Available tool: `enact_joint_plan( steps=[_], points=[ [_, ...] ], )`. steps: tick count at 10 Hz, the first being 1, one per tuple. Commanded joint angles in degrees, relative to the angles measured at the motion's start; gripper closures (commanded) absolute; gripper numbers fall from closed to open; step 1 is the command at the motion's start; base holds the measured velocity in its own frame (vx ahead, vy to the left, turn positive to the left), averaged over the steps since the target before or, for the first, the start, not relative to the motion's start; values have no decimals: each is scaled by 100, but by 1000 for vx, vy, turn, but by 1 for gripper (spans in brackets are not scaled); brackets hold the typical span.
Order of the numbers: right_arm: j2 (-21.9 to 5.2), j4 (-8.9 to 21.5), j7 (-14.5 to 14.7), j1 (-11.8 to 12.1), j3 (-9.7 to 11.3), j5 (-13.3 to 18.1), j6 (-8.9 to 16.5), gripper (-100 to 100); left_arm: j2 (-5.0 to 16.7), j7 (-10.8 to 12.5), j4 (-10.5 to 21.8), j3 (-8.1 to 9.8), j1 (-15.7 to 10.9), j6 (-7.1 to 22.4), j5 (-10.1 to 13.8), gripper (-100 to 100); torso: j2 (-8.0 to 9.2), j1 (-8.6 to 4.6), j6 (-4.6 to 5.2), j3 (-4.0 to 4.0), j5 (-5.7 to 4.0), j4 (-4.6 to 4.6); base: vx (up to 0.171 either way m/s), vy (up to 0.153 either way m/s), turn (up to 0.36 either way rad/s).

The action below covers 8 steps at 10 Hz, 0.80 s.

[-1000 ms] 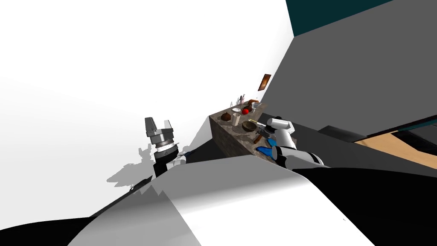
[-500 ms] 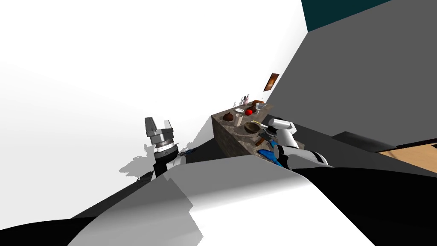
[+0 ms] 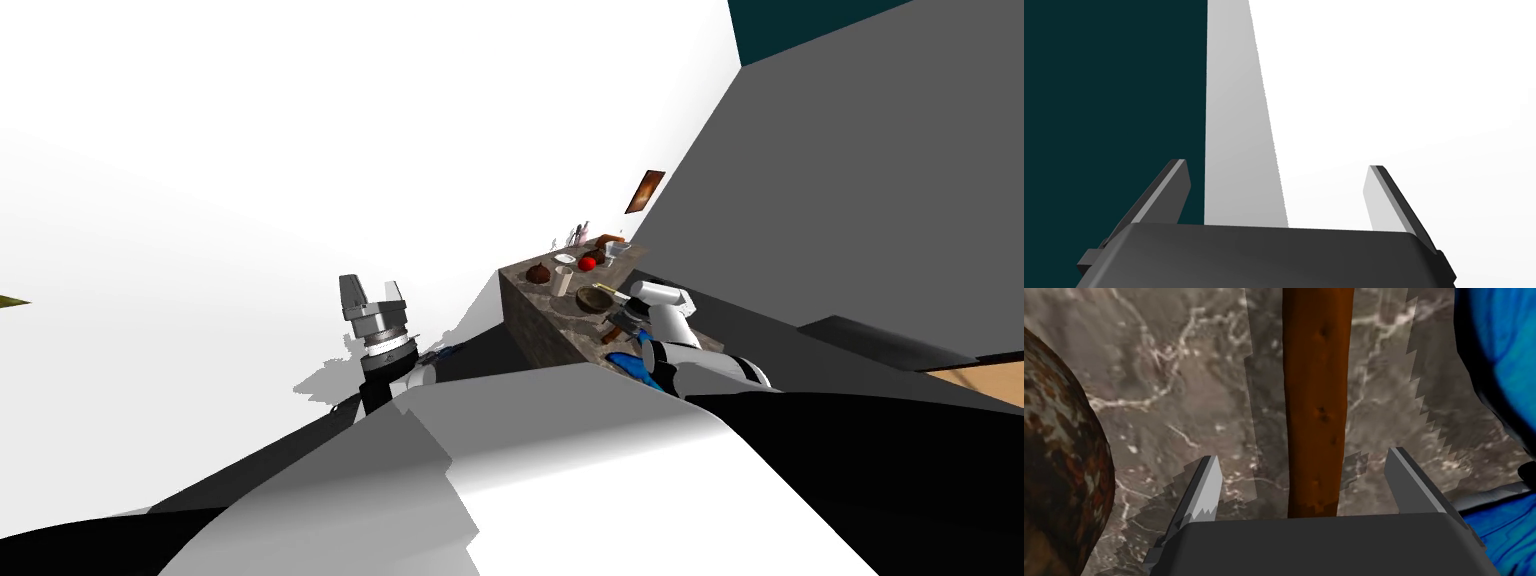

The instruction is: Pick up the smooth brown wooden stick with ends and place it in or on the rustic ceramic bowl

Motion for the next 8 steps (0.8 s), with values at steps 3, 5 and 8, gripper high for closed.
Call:
enact_joint_plan(
  steps=[3, 5, 8],
  points=[
    [10, 172, 34, 37, -60, 32, -190, -100, 0, 0, 0, 0, 0, 0, 0, 0, 3, -1, 3, 2, 0, 1, -27, -3, 57],
    [12, 180, 35, 38, -62, 34, -207, 100, 0, 0, 0, 0, 1, 0, 0, 0, -5, 0, 3, -3, 1, 0, 0, 0, 0],
    [11, 181, 32, 40, -64, 35, -206, 100, 0, 0, 0, 0, 1, 0, 0, 0, -11, 0, 0, -6, 0, -2, 0, 0, 0]
  ],
)
